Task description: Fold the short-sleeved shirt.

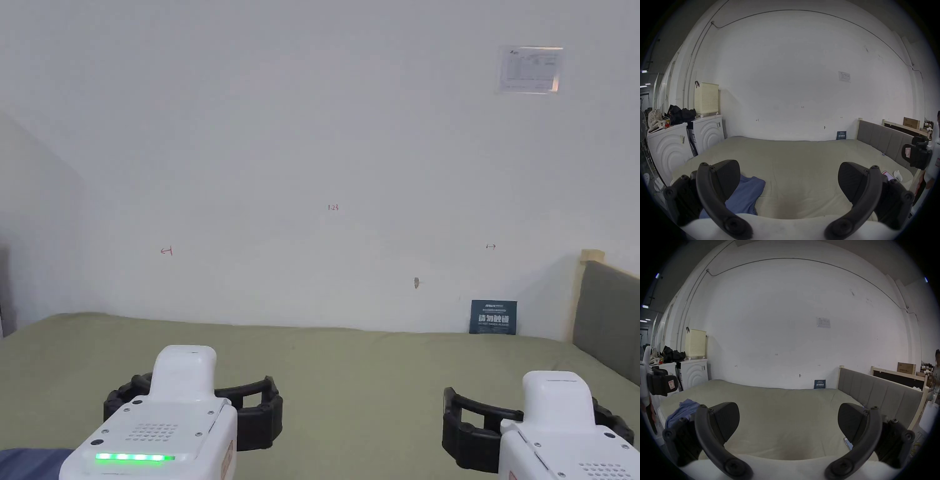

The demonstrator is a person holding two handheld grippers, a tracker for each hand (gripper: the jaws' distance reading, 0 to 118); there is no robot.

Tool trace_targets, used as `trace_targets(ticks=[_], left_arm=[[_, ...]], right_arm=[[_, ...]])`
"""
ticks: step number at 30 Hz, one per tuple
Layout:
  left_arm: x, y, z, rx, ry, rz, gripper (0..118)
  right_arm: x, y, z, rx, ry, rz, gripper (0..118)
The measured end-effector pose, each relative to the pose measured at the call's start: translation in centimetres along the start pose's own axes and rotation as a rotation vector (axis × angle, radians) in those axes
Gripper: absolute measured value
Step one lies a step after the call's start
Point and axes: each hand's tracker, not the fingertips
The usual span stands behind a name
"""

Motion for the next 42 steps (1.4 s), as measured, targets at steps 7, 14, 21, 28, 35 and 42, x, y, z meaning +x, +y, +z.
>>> trace_targets(ticks=[7, 14, 21, 28, 35, 42], left_arm=[[0.1, 0.0, 0.2, 0.002, -0.005, -0.003, 118], [0.2, 0.0, 0.3, -0.003, -0.003, -0.003, 118], [0.2, 0.0, 0.2, 0.002, -0.004, -0.009, 118], [0.3, 0.0, 0.1, -0.006, -0.004, -0.01, 118], [0.2, -0.2, -0.1, -0.015, -0.007, -0.029, 111], [0.5, -0.6, -0.8, -0.034, -0.016, -0.026, 0]], right_arm=[[0.2, -0.1, -0.1, -0.011, -0.001, -0.01, 118], [0.3, -0.4, 0.0, -0.027, 0.007, -0.025, 118], [0.5, -0.3, -0.2, -0.04, 0.001, -0.024, 118], [0.6, -0.5, -0.3, -0.047, 0.002, -0.023, 118], [0.7, -0.4, -0.3, -0.06, 0.008, -0.034, 75], [0.5, -1.1, -0.4, -0.072, 0.004, -0.041, 0]])
